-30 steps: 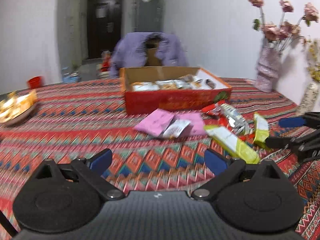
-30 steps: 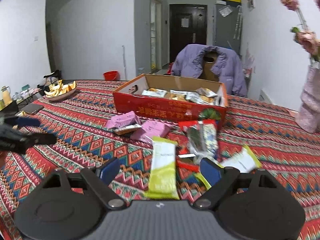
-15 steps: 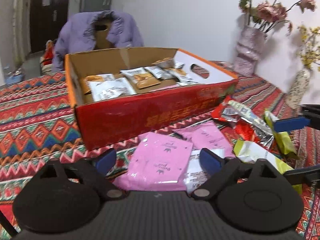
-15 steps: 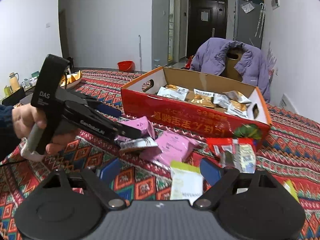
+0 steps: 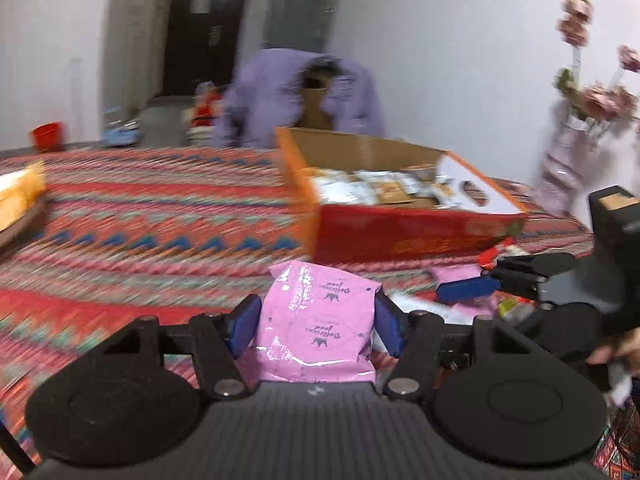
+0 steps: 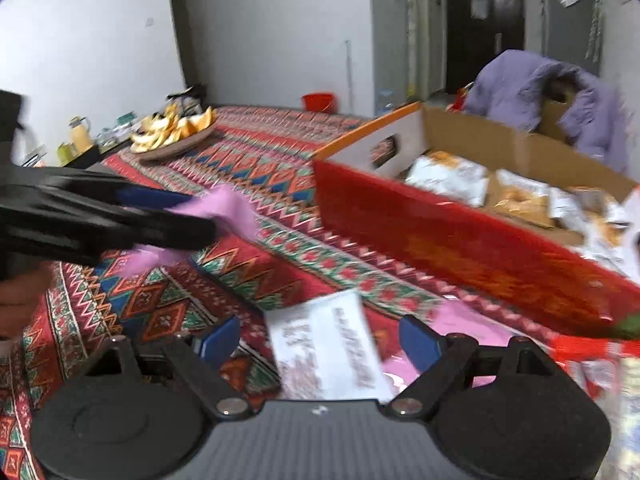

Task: Organize snacks
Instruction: 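Grasp another pink packet with the left tool while the right tool grasps a white packet, then carry both packets over the box and open both tools to drop them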

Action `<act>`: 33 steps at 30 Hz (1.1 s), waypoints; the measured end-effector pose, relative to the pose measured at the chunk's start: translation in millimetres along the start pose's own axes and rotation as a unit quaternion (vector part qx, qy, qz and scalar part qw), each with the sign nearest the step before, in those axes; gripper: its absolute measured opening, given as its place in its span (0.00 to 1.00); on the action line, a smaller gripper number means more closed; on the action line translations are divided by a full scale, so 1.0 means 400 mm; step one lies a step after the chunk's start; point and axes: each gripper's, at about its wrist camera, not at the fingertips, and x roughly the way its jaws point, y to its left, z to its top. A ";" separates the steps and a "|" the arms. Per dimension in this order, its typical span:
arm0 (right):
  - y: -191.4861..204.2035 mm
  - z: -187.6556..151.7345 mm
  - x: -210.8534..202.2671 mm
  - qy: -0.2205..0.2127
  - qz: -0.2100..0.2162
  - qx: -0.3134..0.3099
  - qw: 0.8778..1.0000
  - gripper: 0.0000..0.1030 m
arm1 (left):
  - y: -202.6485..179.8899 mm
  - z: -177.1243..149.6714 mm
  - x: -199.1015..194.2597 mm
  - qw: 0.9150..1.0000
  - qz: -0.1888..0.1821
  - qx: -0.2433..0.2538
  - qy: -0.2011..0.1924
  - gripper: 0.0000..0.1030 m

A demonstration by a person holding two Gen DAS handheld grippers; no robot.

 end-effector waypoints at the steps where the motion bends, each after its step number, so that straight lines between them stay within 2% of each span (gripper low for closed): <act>1: 0.007 0.000 0.014 0.008 -0.010 -0.009 1.000 0.80 | 0.009 -0.011 -0.029 1.000 0.017 -0.008 0.004 0.60; 3: 0.016 -0.008 0.026 0.015 -0.022 -0.024 0.999 0.79 | 0.025 -0.037 -0.090 0.999 0.043 -0.029 0.008 0.60; 5: 0.011 -0.020 0.018 0.006 -0.013 -0.013 1.000 0.76 | 0.031 -0.063 -0.136 0.997 0.063 -0.043 0.008 0.60; 6: 0.010 -0.025 0.010 0.003 -0.016 -0.008 1.000 0.69 | 0.030 -0.079 -0.161 0.996 0.076 -0.051 0.008 0.60; 7: 0.010 -0.027 0.002 0.003 -0.022 -0.004 1.000 0.58 | 0.028 -0.090 -0.178 0.995 0.086 -0.058 0.009 0.60; 8: 0.011 -0.031 -0.008 0.004 -0.027 0.003 1.000 0.54 | 0.025 -0.103 -0.198 0.993 0.095 -0.067 0.007 0.60; 10: 0.010 -0.039 -0.027 0.007 -0.011 0.027 1.000 0.50 | 0.013 -0.133 -0.241 0.991 0.103 -0.089 0.001 0.60; 13: 0.051 -0.077 -0.070 0.008 0.001 0.036 0.999 0.45 | -0.022 -0.175 -0.287 0.989 0.097 -0.113 -0.002 0.60; 16: 0.104 -0.135 -0.143 -0.004 -0.010 0.043 0.999 0.44 | -0.067 -0.212 -0.322 0.988 0.099 -0.120 -0.005 0.60; 19: 0.124 -0.206 -0.237 -0.023 -0.019 0.078 0.997 0.44 | -0.114 -0.241 -0.339 0.988 0.080 -0.129 0.002 0.60; 22: 0.122 -0.278 -0.346 -0.045 -0.044 0.106 0.992 0.44 | -0.167 -0.253 -0.342 0.991 0.062 -0.115 0.009 0.60; 28: 0.075 -0.378 -0.529 -0.073 -0.125 0.135 0.980 0.44 | -0.279 -0.239 -0.339 0.997 0.024 -0.072 0.003 0.60; 33: 0.031 -0.403 -0.596 -0.100 -0.144 0.157 0.972 0.44 | -0.335 -0.203 -0.318 0.999 0.008 -0.053 -0.006 0.60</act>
